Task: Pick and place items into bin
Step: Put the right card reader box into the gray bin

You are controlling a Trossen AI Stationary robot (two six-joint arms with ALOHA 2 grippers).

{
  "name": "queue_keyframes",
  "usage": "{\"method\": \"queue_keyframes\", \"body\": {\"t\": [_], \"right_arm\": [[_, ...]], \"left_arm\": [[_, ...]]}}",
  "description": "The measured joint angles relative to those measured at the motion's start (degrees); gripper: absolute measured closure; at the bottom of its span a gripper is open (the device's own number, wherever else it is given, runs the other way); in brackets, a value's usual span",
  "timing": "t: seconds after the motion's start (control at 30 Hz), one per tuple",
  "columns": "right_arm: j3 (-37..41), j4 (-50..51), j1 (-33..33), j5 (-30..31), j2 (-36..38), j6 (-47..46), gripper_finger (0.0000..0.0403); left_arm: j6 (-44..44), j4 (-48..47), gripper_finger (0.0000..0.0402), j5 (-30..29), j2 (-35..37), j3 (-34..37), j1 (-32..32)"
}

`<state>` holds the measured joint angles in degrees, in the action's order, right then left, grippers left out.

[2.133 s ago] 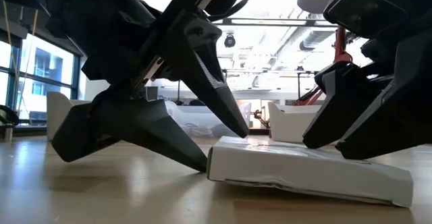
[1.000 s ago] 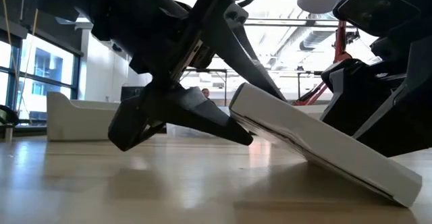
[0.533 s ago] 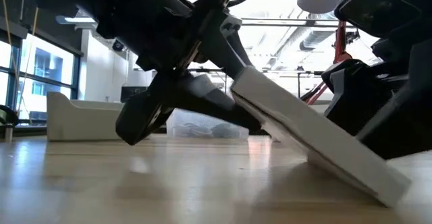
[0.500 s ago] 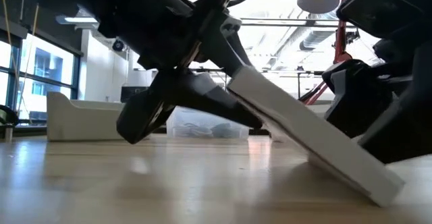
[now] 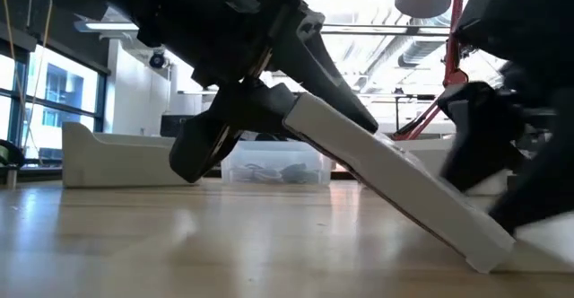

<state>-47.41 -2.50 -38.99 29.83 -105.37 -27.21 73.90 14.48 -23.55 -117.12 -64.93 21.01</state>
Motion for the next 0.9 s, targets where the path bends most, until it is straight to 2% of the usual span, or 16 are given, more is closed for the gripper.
{"method": "queue_keyframes", "body": {"t": [0.23, 0.4, 0.6, 0.7, 0.9], "right_arm": [[-0.2, 8.4, -0.1, 2.3, 7.1, -2.5, 0.0144], [-0.3, 14.8, -0.1, 3.0, 11.8, -4.7, 0.0144], [-0.3, 25.5, -2.2, -4.2, 17.0, -6.2, 0.0144], [-0.3, 30.8, -4.2, -6.2, 18.6, -9.2, 0.0144], [-0.4, 35.1, -8.4, -4.7, 18.9, -16.2, 0.0144]], "left_arm": [[-4.9, 5.7, 0.0383, -1.1, -0.2, 0.1, 0.0], [-5.7, 6.1, 0.0381, -2.1, 0.1, 0.2, -0.1], [-8.3, 5.6, 0.0385, -3.3, 1.9, 0.3, -0.1], [-10.0, 3.0, 0.0386, -5.3, 3.9, 0.3, -0.1], [-13.1, -5.9, 0.0383, -11.9, 10.4, 0.2, -0.1]]}}
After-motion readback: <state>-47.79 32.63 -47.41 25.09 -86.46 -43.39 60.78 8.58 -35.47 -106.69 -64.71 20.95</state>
